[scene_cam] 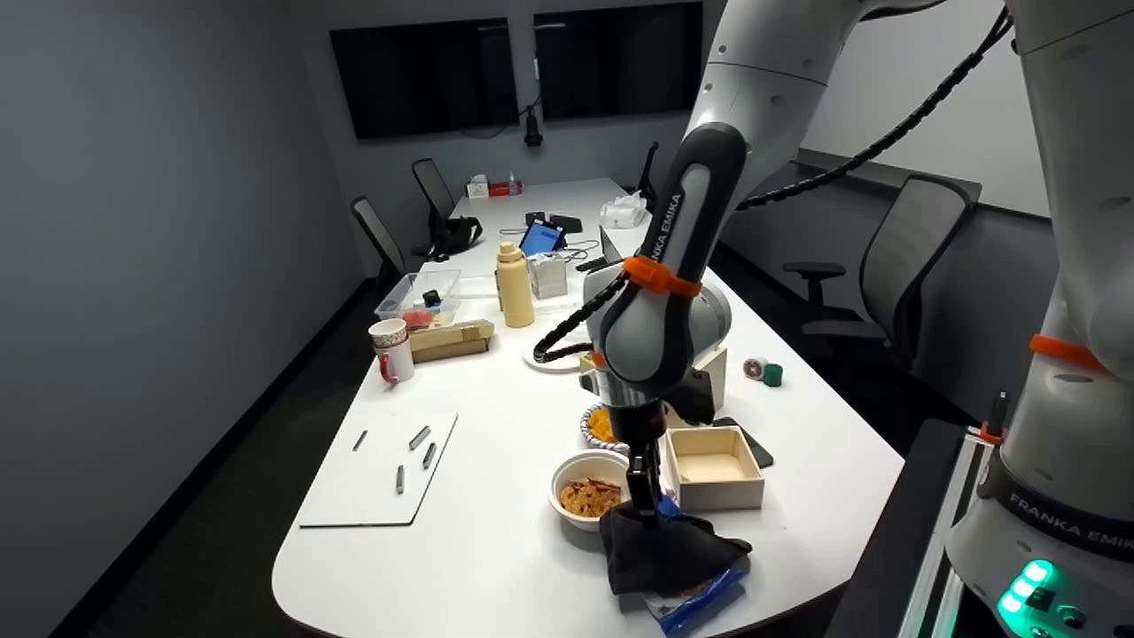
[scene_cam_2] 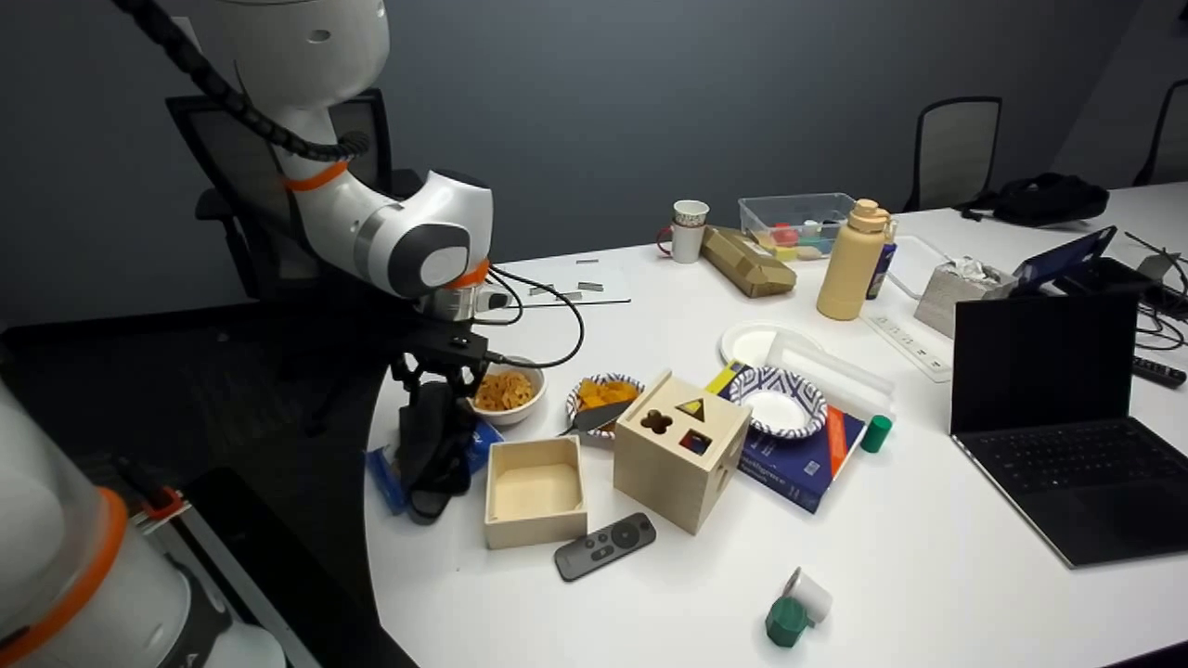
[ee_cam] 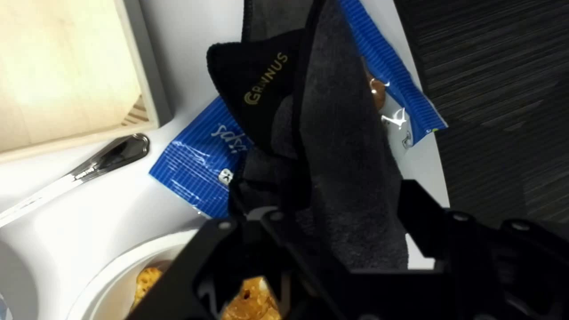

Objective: Use the towel to wipe the right side of the counter.

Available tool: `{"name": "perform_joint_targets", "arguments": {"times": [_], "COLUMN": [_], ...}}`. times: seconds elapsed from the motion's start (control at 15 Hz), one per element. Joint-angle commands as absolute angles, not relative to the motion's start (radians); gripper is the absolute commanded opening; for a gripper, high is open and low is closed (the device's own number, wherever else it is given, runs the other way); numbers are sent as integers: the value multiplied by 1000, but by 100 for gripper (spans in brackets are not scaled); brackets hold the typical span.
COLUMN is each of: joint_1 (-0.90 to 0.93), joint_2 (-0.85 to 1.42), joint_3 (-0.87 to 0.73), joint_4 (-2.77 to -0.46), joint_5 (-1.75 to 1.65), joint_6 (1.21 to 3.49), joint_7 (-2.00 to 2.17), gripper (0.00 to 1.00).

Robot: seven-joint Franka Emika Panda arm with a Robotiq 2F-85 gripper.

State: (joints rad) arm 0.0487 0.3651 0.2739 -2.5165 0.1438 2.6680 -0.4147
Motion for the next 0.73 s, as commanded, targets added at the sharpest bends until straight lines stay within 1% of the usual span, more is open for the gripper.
{"name": "perform_joint_targets", "arguments": {"times": [0.0,0.07,0.13,0.67], "joint_1": [15,11,9,14], "joint_2": [358,356,356,358], "joint_3": [293,293,289,264], "joint_4": [-2504,-2505,-2506,-2514], "joint_5": [154,154,150,117], "joint_6": [2645,2646,2649,2651], "joint_7": [-427,-427,-424,-404], "gripper": [94,99,100,100]}}
